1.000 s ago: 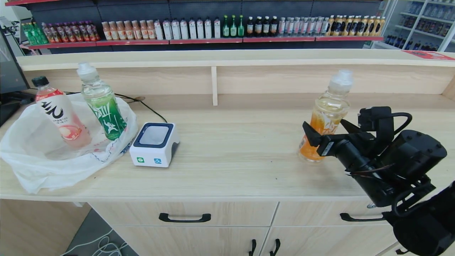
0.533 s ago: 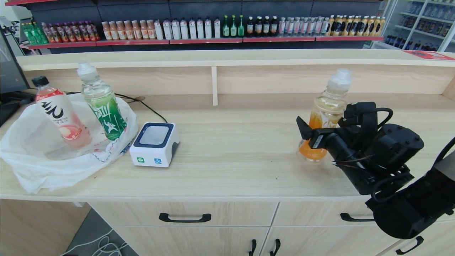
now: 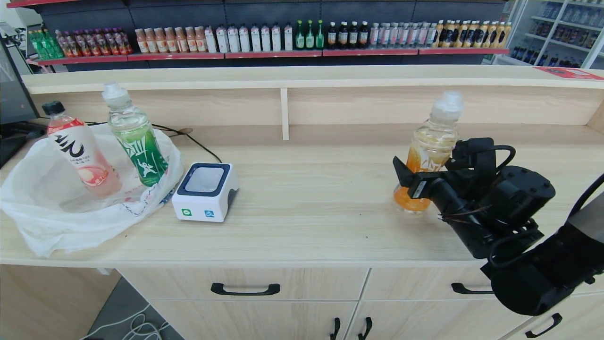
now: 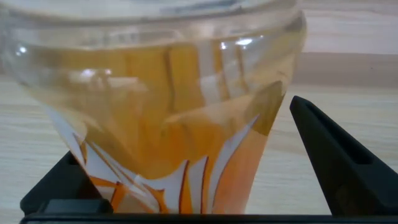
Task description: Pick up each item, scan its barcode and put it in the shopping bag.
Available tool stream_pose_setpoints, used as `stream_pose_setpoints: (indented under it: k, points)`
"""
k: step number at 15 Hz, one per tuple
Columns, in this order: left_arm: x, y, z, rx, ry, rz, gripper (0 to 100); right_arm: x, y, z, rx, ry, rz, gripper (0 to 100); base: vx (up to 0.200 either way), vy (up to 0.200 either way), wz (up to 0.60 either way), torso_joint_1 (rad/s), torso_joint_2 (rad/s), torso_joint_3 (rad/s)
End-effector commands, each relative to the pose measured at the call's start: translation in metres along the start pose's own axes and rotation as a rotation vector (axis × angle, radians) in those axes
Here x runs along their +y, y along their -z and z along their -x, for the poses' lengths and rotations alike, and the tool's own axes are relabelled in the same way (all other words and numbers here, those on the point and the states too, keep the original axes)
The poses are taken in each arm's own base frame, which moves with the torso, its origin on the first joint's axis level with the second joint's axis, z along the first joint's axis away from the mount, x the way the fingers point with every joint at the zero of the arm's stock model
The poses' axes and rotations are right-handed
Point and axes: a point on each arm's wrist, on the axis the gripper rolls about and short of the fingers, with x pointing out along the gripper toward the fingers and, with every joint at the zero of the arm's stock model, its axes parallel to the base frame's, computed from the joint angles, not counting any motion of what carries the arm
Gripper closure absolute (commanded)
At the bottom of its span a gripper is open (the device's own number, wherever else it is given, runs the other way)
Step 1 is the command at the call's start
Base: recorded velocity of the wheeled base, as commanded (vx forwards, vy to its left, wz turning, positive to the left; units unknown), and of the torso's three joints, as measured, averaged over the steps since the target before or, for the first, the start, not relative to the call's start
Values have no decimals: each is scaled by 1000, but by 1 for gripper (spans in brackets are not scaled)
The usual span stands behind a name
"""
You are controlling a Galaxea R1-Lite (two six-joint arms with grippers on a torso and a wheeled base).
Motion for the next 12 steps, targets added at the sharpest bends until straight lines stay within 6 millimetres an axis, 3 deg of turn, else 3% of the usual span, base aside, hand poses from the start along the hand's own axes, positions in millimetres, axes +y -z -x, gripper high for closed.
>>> stream_pose_setpoints:
  k: [1,10,12]
  points:
    - [0,0,0,0,-1,1,0,0,0,0,-3,0,0,100,0,0,0,0,0,0]
    - [0,0,0,0,-1,1,0,6,-3,4,-4,-19,-7,100,0,0,0,0,0,0]
    - [0,0,0,0,-1,1,0,5,-11,7,-25,-18,-12,100,0,0,0,0,0,0]
